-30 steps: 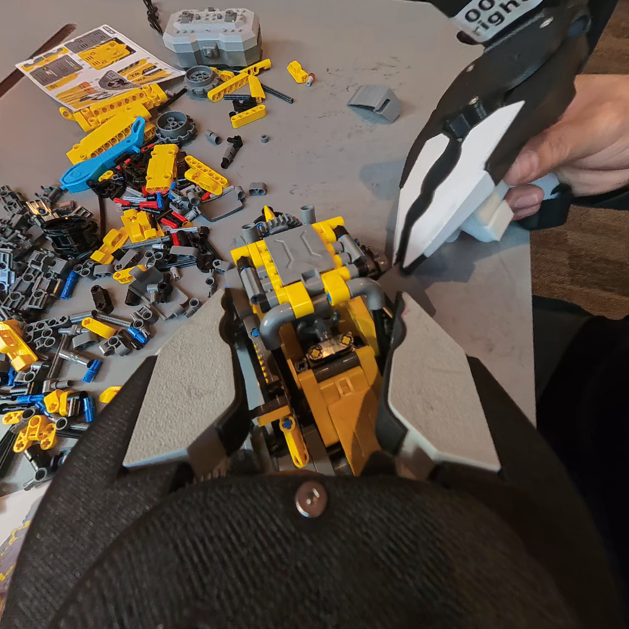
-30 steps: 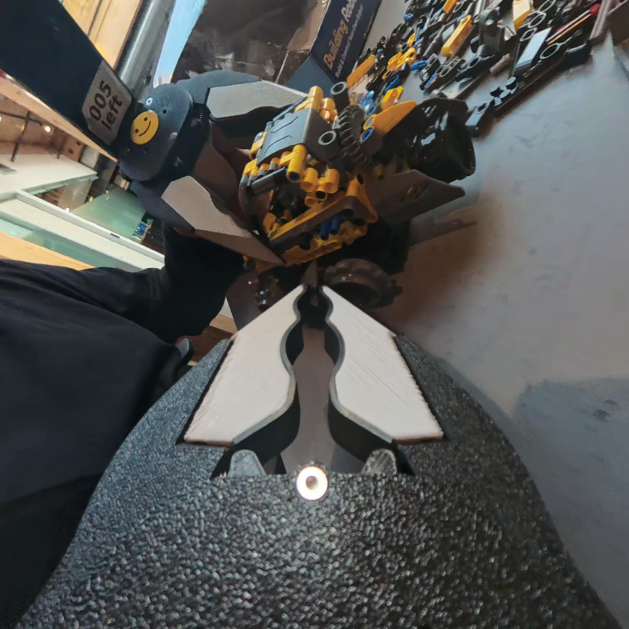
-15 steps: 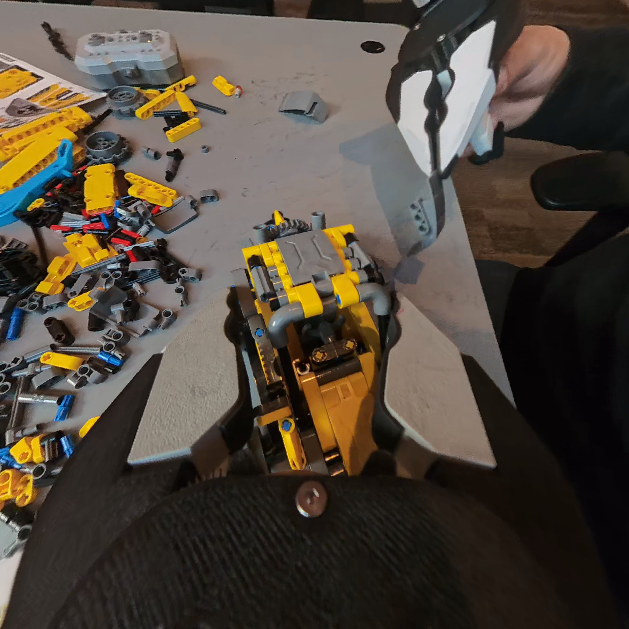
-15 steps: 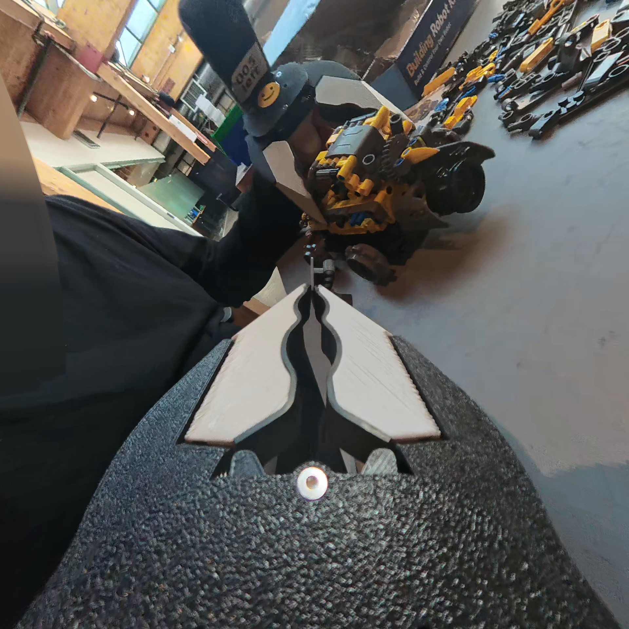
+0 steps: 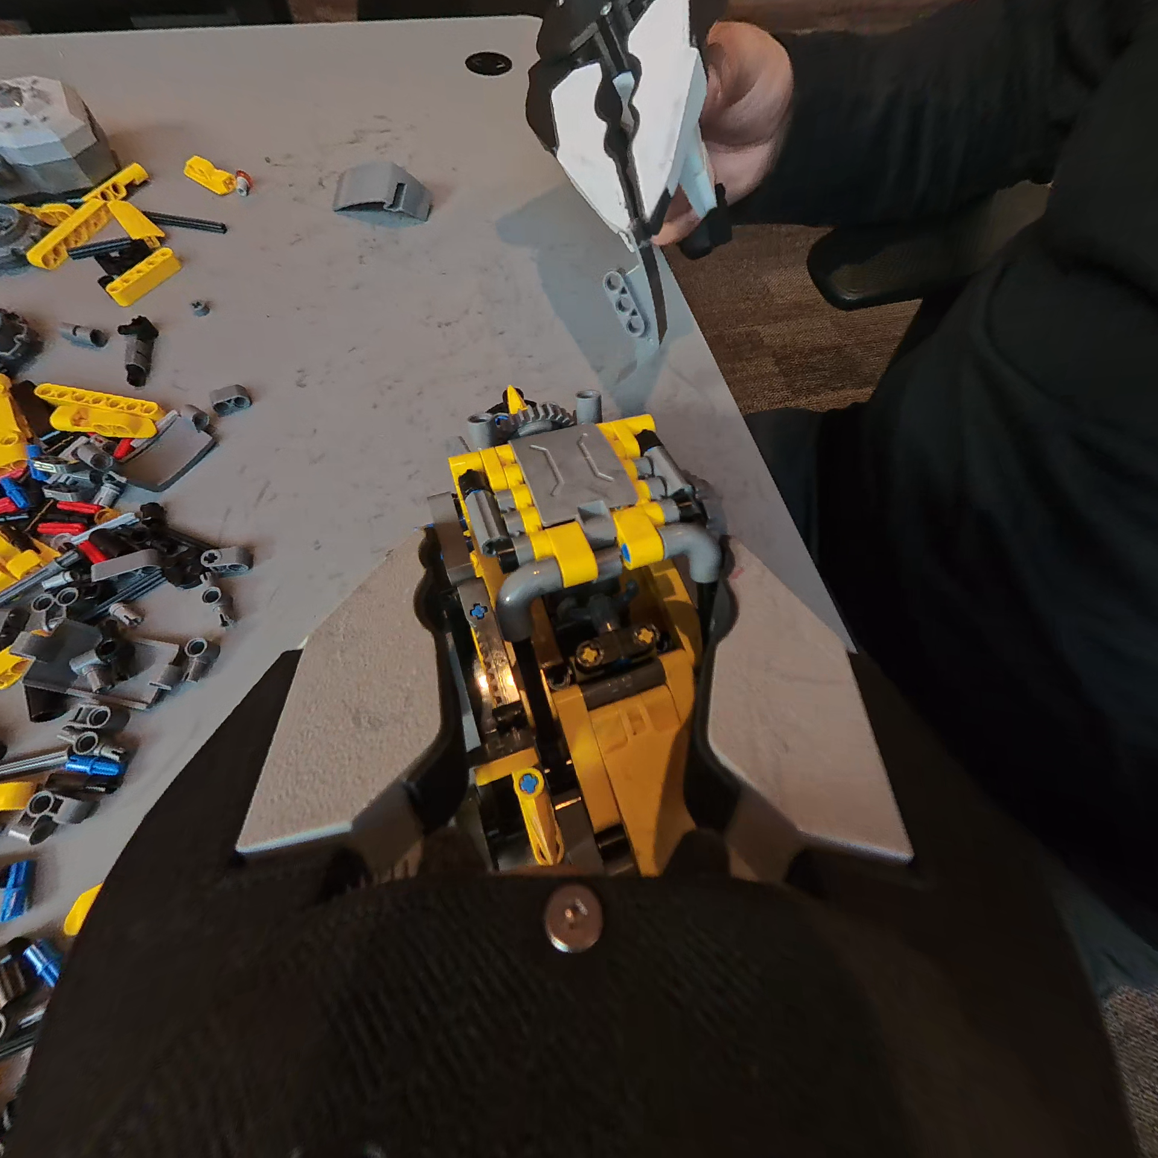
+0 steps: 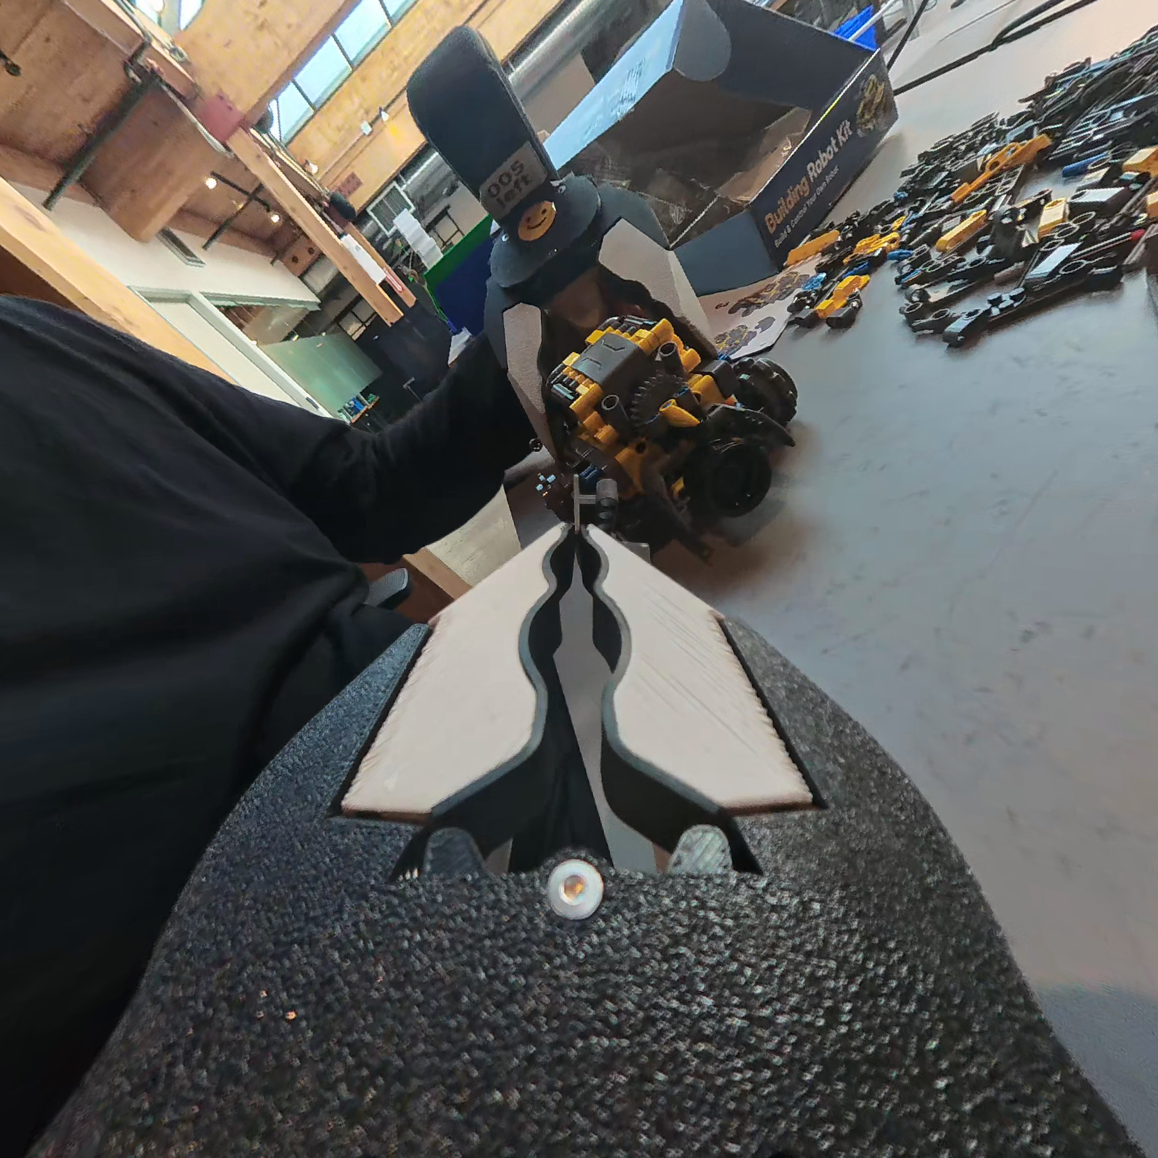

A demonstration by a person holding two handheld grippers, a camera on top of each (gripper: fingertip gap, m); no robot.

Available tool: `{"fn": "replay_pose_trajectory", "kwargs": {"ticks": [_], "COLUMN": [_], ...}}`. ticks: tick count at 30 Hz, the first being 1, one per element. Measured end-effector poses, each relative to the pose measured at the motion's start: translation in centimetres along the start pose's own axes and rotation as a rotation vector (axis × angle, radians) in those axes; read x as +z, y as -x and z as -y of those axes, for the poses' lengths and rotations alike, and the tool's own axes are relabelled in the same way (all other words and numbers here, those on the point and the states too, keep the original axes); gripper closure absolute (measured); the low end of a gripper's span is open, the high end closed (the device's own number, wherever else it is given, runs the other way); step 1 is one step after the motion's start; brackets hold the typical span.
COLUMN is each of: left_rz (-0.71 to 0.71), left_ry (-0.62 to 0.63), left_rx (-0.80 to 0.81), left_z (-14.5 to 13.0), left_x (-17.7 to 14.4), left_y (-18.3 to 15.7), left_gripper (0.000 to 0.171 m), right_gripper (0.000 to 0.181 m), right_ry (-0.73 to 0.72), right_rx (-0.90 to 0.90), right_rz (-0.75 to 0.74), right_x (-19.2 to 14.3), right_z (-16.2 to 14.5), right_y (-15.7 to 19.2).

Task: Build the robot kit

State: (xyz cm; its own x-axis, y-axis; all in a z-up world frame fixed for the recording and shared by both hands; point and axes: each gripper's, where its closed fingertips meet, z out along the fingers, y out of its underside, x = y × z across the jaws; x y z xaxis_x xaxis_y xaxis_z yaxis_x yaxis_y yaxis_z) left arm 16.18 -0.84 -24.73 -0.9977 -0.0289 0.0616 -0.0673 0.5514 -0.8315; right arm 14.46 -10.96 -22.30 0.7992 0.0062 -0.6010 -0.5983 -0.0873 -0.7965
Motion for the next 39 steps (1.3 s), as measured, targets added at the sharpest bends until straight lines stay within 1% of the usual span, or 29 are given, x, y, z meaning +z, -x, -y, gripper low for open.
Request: {"fn": "replay_pose_trajectory", "kwargs": {"ticks": [4, 8, 10, 14, 16, 18, 19, 21, 23, 25, 27, 28, 31, 33, 35, 37, 39], "left_rz": [0.061, 0.162, 0.229, 0.404, 0.476, 0.514, 0.515, 0.505, 0.484, 0.503, 0.497, 0.481, 0.41, 0.326, 0.237, 0.152, 0.113], "left_ry": [-0.014, -0.023, -0.032, -0.082, -0.063, -0.035, -0.04, -0.091, -0.157, -0.202, -0.233, -0.245, -0.239, -0.241, -0.253, -0.261, -0.273], "left_rx": [-0.043, -0.105, -0.151, -0.309, -0.334, -0.33, -0.328, -0.341, -0.361, -0.355, -0.314, -0.292, -0.216, -0.168, -0.165, -0.167, -0.146], "left_z": [0.3, 0.5, 0.8, 1.5, 1.5, 1.4, 1.6, 2.3, 3.1, 3.7, 4.6, 5.2, 7.1, 8.3, 9.3, 9.8, 10.1], "left_x": [0.4, 0.7, 0.9, 1.5, 1.6, 1.4, 1.2, 0.4, -0.8, -2.2, -3.1, -3.2, -2.0, -0.4, 1.4, 2.8, 3.5], "left_y": [0.4, 0.8, 1.1, 2.5, 2.7, 2.7, 2.5, 2.0, 1.4, 1.1, 0.2, -0.4, -2.3, -3.9, -5.1, -6.2, -6.8], "left_gripper": [0.088, 0.088, 0.088, 0.087, 0.087, 0.088, 0.088, 0.088, 0.093, 0.097, 0.11, 0.113, 0.113, 0.113, 0.116, 0.132, 0.156], "right_gripper": [0.181, 0.181, 0.181, 0.181, 0.181, 0.181, 0.181, 0.181, 0.181, 0.181, 0.181, 0.181, 0.181, 0.181, 0.181, 0.181, 0.181], "right_ry": [0.023, 0.015, 0.001, -0.01, -0.018, -0.021, -0.027, -0.027, -0.027, -0.055, -0.1, -0.129, -0.208, -0.232, -0.232, -0.217, -0.21], "right_rx": [-0.023, -0.014, -0.003, 0.014, 0.025, 0.045, 0.049, 0.052, 0.039, -0.011, -0.032, -0.044, -0.114, -0.159, -0.185, -0.194, -0.206], "right_rz": [-0.015, -0.029, -0.047, -0.103, -0.128, -0.134, -0.138, -0.138, -0.122, -0.042, 0.071, 0.126, 0.245, 0.298, 0.324, 0.314, 0.287], "right_x": [0.3, 0.3, 0.2, 0.2, 0.2, 0.1, 0.1, 0.1, 0.1, -0.1, -0.5, -0.7, -0.9, -0.8, -0.5, 0.0, 0.3], "right_z": [-0.4, -0.3, -0.1, 0.1, 0.3, 0.3, 0.4, 0.4, 0.4, 0.8, 1.4, 1.8, 2.9, 3.4, 3.5, 3.3, 3.1], "right_y": [0.0, -0.3, -0.7, -1.7, -2.1, -2.4, -2.5, -2.5, -2.2, -0.5, 1.5, 2.5, 5.1, 6.7, 7.7, 7.9, 7.8]}}
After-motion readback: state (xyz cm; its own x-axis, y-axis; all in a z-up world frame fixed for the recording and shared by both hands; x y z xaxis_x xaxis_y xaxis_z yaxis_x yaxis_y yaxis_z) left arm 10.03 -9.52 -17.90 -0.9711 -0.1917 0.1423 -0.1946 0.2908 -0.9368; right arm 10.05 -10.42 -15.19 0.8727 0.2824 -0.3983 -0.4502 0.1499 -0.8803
